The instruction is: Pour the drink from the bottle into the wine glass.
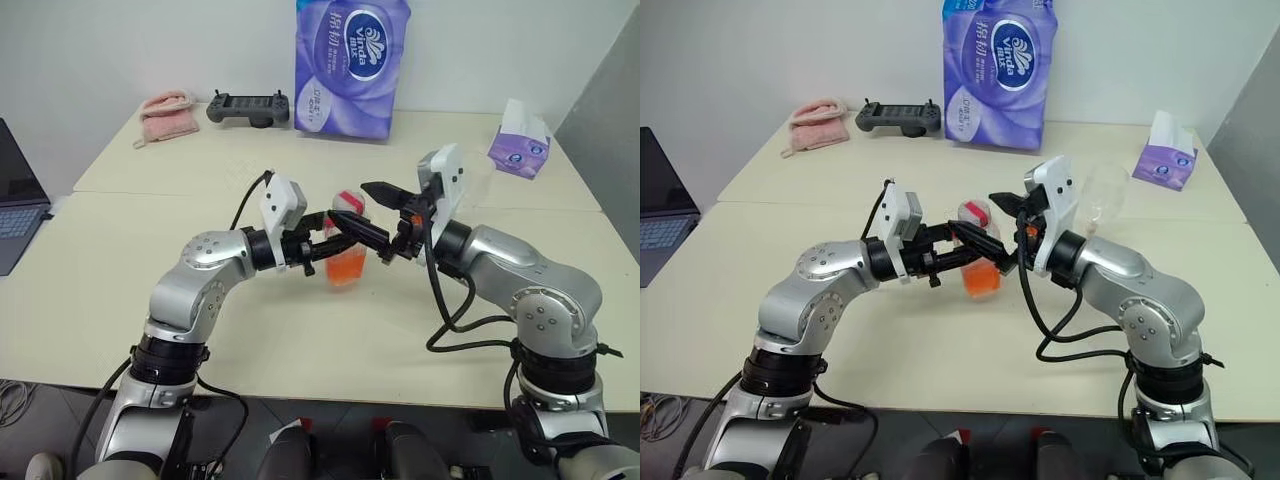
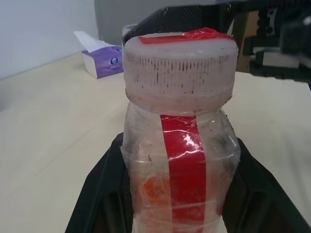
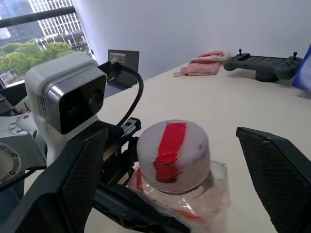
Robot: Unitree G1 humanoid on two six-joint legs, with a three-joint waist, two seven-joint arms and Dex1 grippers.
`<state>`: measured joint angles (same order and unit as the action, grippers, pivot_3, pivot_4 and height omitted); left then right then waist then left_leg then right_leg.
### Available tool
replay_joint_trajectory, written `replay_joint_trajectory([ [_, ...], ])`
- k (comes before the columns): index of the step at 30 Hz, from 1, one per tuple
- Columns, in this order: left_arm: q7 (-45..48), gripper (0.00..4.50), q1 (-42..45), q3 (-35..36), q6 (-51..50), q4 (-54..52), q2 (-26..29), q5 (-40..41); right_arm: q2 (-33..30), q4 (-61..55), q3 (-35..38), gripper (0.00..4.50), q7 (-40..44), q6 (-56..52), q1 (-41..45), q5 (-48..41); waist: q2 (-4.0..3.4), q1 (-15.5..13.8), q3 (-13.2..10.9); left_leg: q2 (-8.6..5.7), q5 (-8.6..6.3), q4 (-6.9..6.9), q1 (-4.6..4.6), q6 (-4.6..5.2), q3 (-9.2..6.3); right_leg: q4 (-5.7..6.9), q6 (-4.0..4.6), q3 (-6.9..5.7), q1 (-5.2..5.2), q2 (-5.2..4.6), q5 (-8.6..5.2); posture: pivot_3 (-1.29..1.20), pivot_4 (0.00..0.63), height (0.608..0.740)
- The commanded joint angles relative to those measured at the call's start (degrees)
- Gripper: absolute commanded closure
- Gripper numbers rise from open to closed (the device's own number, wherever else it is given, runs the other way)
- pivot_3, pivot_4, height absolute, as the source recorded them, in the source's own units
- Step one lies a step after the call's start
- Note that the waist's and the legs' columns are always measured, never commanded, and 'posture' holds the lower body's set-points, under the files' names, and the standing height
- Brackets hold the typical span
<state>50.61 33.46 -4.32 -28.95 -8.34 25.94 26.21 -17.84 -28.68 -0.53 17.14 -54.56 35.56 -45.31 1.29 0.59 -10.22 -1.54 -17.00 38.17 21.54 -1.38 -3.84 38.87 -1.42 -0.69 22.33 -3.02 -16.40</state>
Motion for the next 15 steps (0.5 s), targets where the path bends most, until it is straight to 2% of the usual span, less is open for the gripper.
replay_joint_trajectory([
  [1, -0.44, 2.69, 1.12, 0.44, 1.99, -0.22, -1.05, -0.13, 0.79, -0.83, 0.96, 0.0, -1.04, 0.04, 1.22, -0.68, 0.0, 0.07, 0.0, 0.0, 0.0, 0.0, 0.0, 0.0, 0.01, 0.0, 0.0, 0.01, 0.0, 0.0, 0.0, 0.0, 0.15, 0.74],
  [2, -0.52, 2.69, 1.12, 0.33, 2.22, -0.12, -1.27, -0.33, 1.0, -0.77, 1.04, 0.0, -1.23, 0.15, 1.22, -0.62, 0.0, 0.08, 0.0, -0.01, 0.0, 0.0, 0.0, 0.0, 0.01, -0.01, 0.0, 0.01, 0.0, 0.0, 0.0, 0.0, 0.15, 0.74],
  [5, -1.03, 2.69, 1.18, 0.35, 2.79, 0.26, -1.98, -0.87, 1.15, -0.89, 0.93, 0.6, -1.62, 1.16, 1.0, 0.3, 0.0, 0.15, 0.0, -0.01, 0.0, -0.01, 0.01, 0.0, 0.0, 0.0, 0.0, 0.01, 0.02, 0.0, 0.0, 0.0, 0.15, 0.74],
  [15, -1.35, 2.69, 0.62, 0.42, 3.07, -0.03, -2.33, -1.26, 2.33, -0.86, 1.38, 4.18, -2.11, 2.11, 0.2, 0.83, 0.0, 0.59, 0.0, 0.0, 0.0, -0.01, 0.01, 0.01, 0.0, 0.01, 0.0, 0.01, 0.02, 0.0, 0.0, 0.0, 0.15, 0.74],
])
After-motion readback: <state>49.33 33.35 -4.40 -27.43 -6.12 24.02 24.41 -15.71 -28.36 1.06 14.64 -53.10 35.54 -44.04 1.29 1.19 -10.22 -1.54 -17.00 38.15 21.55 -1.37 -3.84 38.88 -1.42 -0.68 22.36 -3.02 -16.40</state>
